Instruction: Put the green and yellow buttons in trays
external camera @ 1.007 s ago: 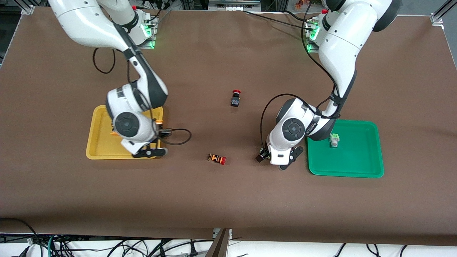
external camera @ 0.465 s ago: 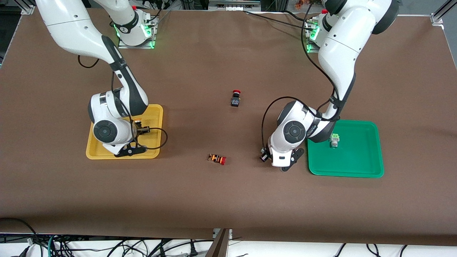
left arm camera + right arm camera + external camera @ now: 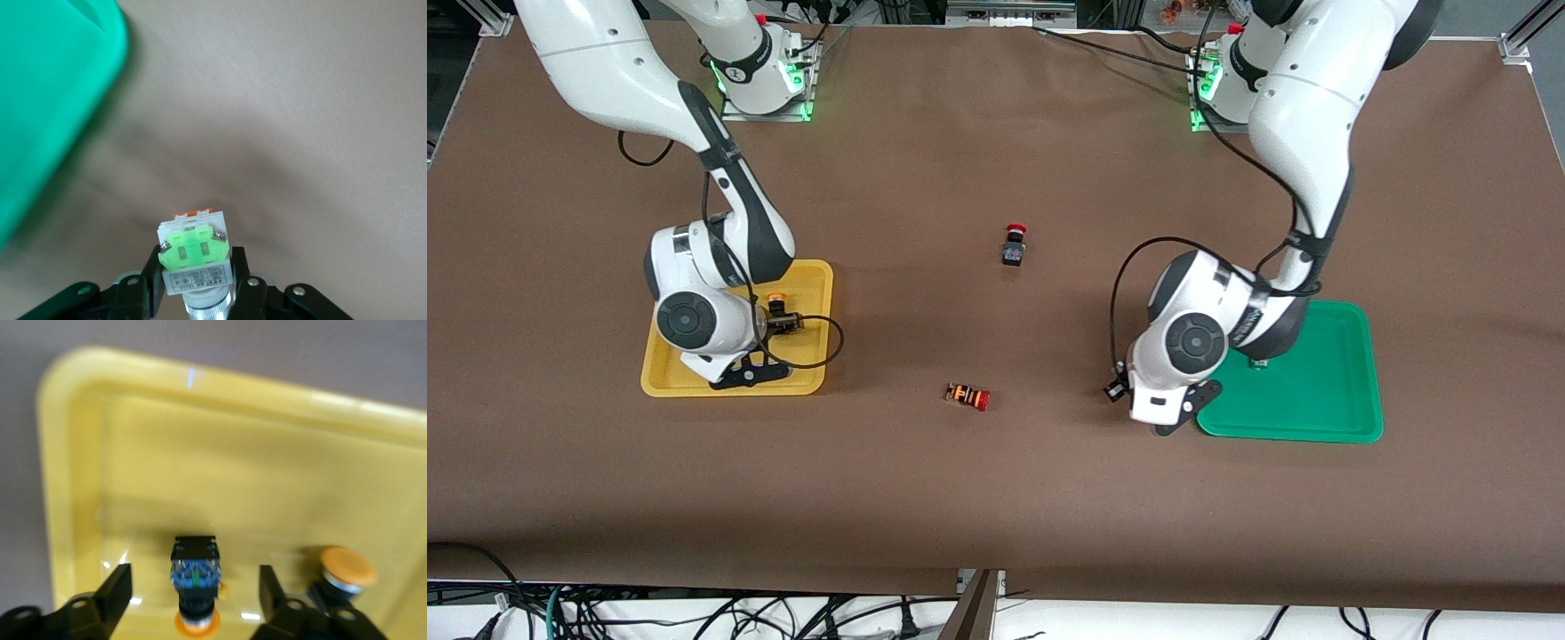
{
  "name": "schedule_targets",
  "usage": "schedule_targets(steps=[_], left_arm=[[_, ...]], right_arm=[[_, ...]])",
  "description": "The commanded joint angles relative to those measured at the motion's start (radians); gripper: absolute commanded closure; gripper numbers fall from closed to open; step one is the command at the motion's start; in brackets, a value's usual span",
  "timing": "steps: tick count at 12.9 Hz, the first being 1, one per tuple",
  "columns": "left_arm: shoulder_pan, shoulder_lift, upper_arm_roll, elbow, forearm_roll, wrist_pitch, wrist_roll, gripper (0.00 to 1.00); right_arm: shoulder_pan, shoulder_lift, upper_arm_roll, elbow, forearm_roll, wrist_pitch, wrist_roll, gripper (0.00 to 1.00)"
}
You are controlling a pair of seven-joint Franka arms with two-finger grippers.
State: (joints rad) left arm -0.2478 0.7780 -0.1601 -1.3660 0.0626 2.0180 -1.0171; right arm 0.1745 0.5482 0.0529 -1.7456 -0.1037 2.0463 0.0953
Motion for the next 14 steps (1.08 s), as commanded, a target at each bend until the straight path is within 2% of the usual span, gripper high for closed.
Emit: schedule_targets(steps=[1, 5, 9, 10, 11, 14], left_arm=[[0.091, -0.109, -0.001, -0.013, 0.014, -0.120, 0.240, 0.98], [0.220, -0.152, 0.007, -0.019, 0.016, -0.226, 0.573, 0.98], [0.364, -0.106, 0.011, -0.036, 0.166, -0.217, 0.906, 0.97], [0.392, -0.076, 0.011, -0.044, 0.167, -0.196, 0.960, 0.97], [0.397, -0.050, 0.011, -0.073, 0.171, -0.164, 0.994, 0.89], [0.400, -0.039, 0.010, -0.142, 0.169, -0.081, 1.008, 0.88]], right_arm=[[-0.029, -0.153, 0.002, 0.030, 0.002, -0.142, -0.020, 0.00], [-0.088, -0.353, 0.002, 0.043, 0.004, -0.288, -0.071, 0.00], [-0.109, -0.509, 0.002, 0.043, 0.007, -0.452, -0.120, 0.00], [-0.109, -0.531, 0.002, 0.043, 0.006, -0.519, -0.118, 0.00], [-0.107, -0.546, 0.010, 0.043, 0.004, -0.561, -0.109, 0.00], [-0.107, -0.565, 0.010, 0.075, 0.024, -0.577, -0.121, 0.00]])
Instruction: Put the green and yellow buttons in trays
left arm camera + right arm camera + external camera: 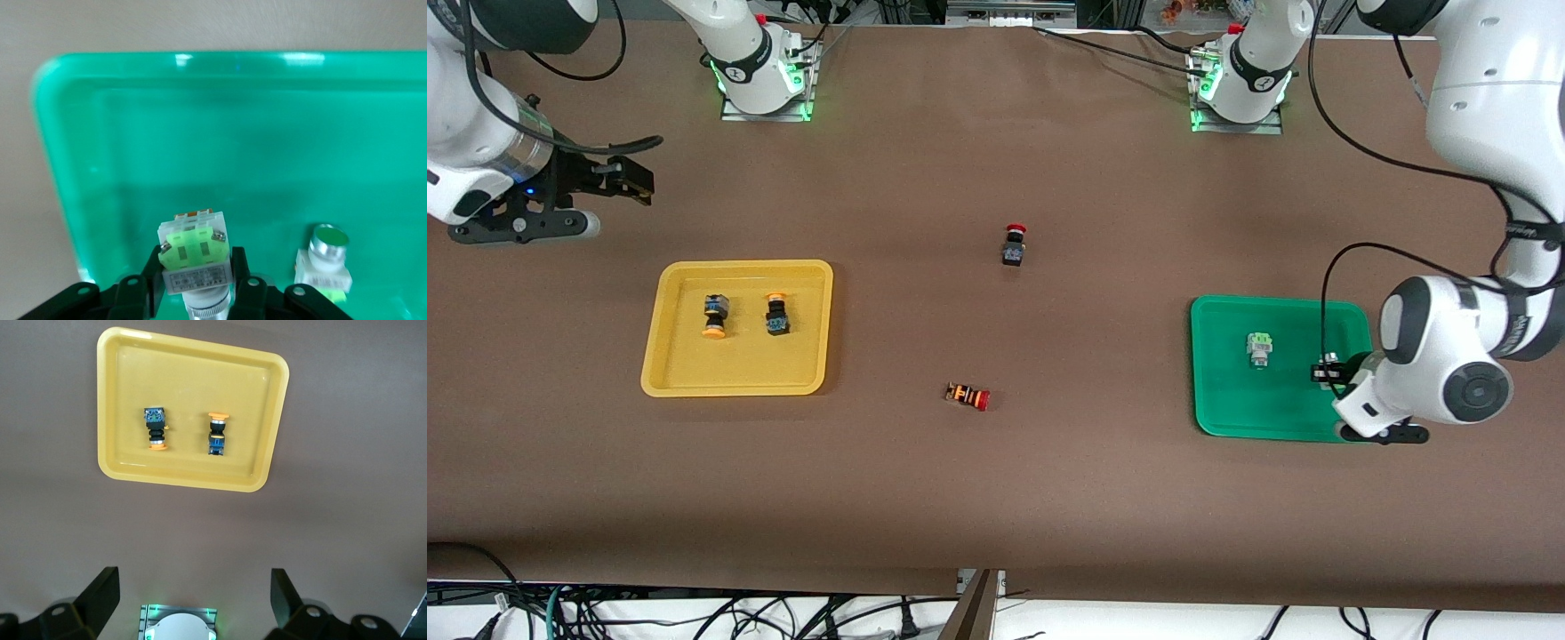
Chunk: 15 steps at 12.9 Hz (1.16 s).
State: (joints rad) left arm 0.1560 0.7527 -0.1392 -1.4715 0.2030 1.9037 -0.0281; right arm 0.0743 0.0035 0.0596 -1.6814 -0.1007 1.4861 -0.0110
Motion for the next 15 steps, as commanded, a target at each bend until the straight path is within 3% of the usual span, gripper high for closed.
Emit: schedule_targets(steps=[1, 2, 3, 7, 12, 13, 15], left_arm=[[-0.004, -0.009, -0.011, -0.041, 0.029, 0.038, 0.020, 0.87], [-0.003, -0.003, -0.011, -0.040, 0.027, 0.041, 0.019, 0.50], [0.002, -0.006, -0.011, -0.038, 0.026, 0.038, 0.019, 0.00], [-0.001, -0.152, -0.045, -0.012, 0.010, -0.017, 0.020, 0.00], [-0.006, -0.427, -0.068, 0.057, -0.071, -0.214, 0.008, 0.00], [-0.009, -0.496, -0.059, 0.053, -0.112, -0.251, 0.007, 0.00], [-0.106, -0.674, 0.056, -0.069, -0.177, -0.256, 0.004, 0.00]], right_arm=[[-0.008, -0.020, -0.009, 0.049, 0.033, -0.023, -0.017, 0.00], [-0.008, -0.020, -0.048, 0.069, 0.032, -0.012, -0.020, 0.00], [-0.008, -0.019, -0.081, 0.080, 0.038, -0.009, -0.021, 0.00], [-0.008, -0.023, -0.121, 0.088, 0.035, -0.055, -0.073, 0.00], [-0.010, -0.030, -0.081, 0.089, 0.026, -0.098, -0.093, 0.00], [-0.013, -0.028, -0.084, 0.089, 0.024, -0.107, -0.092, 0.00], [-0.015, -0.023, -0.096, 0.091, 0.026, -0.109, -0.093, 0.00]])
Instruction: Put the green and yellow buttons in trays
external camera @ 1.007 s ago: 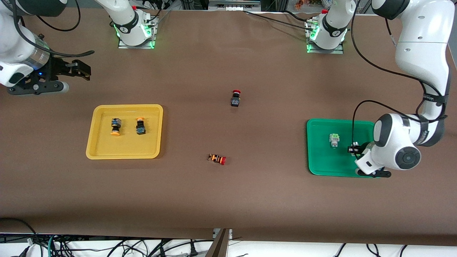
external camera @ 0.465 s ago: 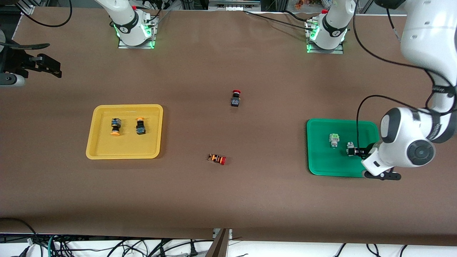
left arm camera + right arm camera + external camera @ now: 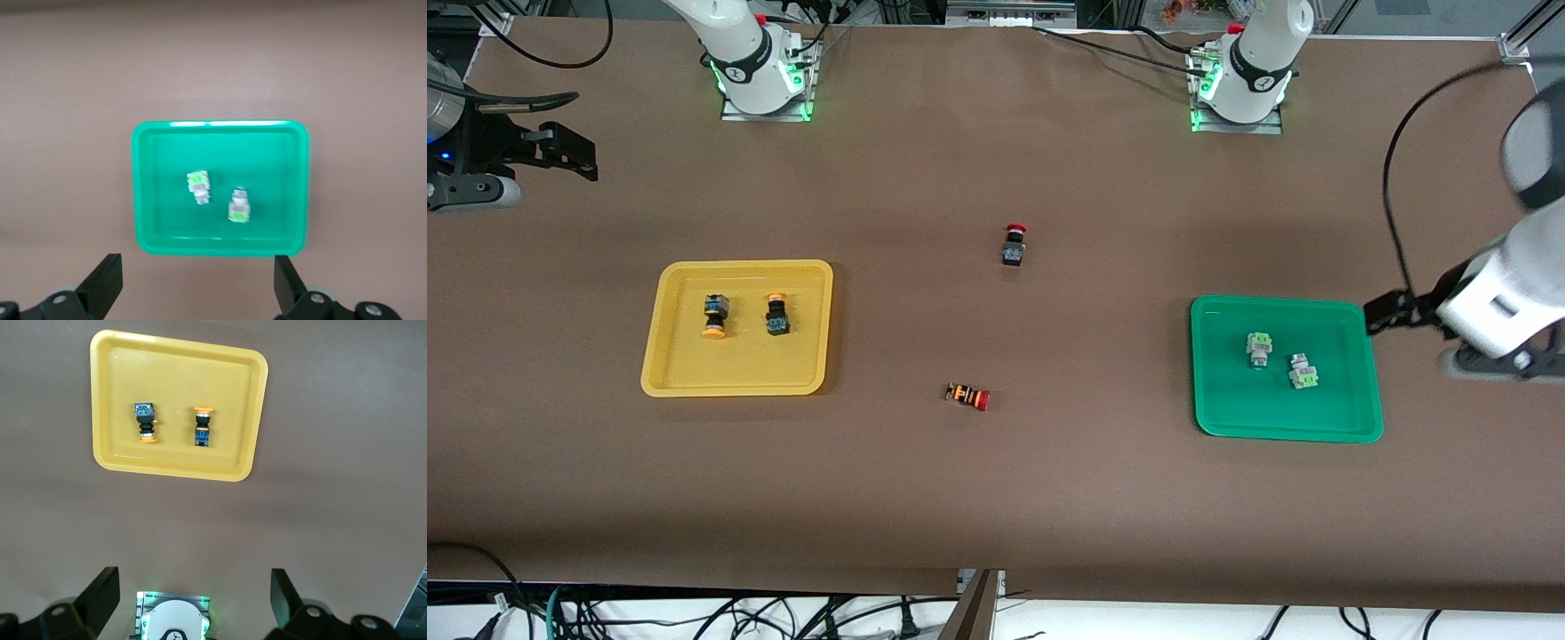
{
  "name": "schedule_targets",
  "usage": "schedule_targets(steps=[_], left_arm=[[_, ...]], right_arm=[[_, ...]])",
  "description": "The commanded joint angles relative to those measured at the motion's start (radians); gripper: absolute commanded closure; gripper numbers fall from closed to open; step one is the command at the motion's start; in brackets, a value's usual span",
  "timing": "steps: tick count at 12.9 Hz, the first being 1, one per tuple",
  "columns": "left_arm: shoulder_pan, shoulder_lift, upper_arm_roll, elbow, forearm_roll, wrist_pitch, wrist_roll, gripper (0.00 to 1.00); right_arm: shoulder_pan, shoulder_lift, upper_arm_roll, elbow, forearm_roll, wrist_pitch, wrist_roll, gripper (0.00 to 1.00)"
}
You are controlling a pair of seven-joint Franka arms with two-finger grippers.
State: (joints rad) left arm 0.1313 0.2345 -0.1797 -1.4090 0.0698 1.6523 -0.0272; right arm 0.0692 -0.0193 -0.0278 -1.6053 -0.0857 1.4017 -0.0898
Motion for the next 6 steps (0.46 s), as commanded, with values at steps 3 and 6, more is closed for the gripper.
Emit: schedule_targets(steps=[3, 6], left_arm=[[-0.199, -0.254, 0.204, -0.269, -0.044, 0.004, 0.003, 0.00], [-0.216, -0.261, 0.209, -0.283, -0.041, 0.000, 0.004, 0.00]], right_arm=[[-0.006, 0.005, -0.014, 0.015, 0.010, -0.023, -0.014, 0.00], [-0.008, 0.007, -0.017, 0.016, 0.020, -0.020, -0.014, 0.00]])
